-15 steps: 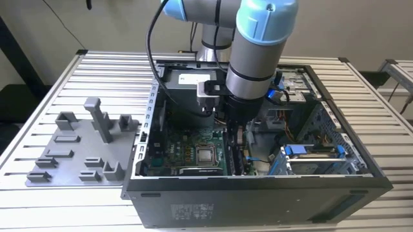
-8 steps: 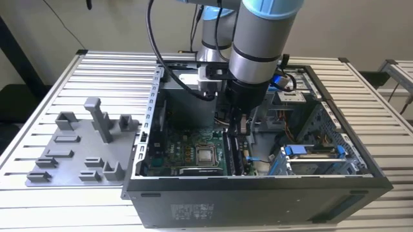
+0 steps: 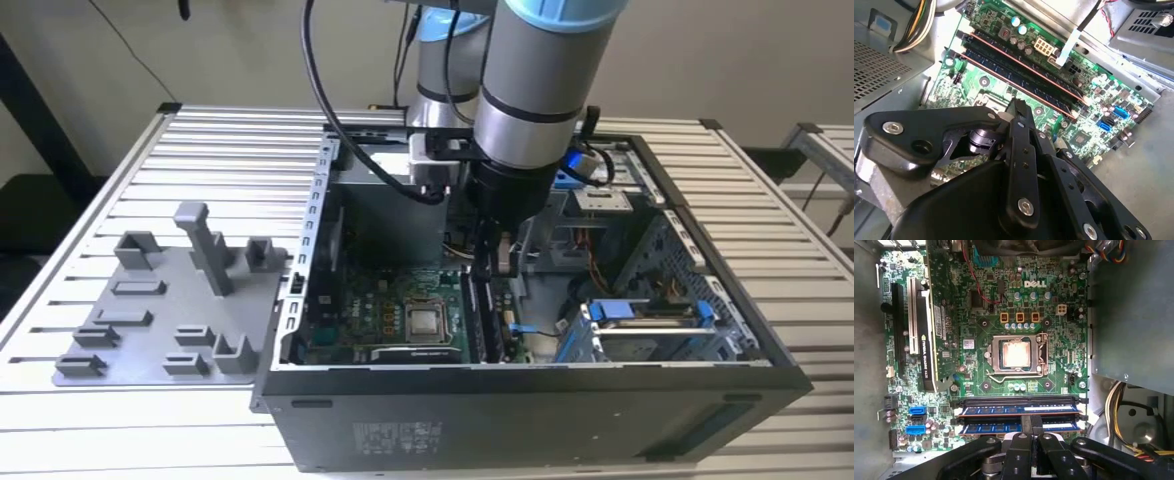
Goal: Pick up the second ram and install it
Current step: 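Press down the second ram until it locks into place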
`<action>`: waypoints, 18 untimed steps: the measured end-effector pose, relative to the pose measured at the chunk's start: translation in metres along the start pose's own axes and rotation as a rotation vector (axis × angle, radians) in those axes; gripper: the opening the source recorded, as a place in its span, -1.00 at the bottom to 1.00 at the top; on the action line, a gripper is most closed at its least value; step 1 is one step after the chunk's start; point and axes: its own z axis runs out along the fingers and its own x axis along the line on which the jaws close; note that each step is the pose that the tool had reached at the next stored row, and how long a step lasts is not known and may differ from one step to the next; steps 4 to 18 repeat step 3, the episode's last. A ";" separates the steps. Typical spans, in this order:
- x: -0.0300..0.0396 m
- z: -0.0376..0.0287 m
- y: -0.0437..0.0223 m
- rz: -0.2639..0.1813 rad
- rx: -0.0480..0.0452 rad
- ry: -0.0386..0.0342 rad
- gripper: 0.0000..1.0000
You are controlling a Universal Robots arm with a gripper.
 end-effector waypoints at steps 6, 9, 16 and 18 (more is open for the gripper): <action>0.0000 -0.0002 0.0000 0.000 0.0000 0.0000 -0.79; 0.0000 -0.0002 0.0000 0.000 0.0000 0.0000 -0.79; 0.0000 -0.0002 0.0000 0.000 0.0000 0.0000 -0.79; 0.0000 -0.0002 0.0000 0.000 0.0000 0.0000 -0.79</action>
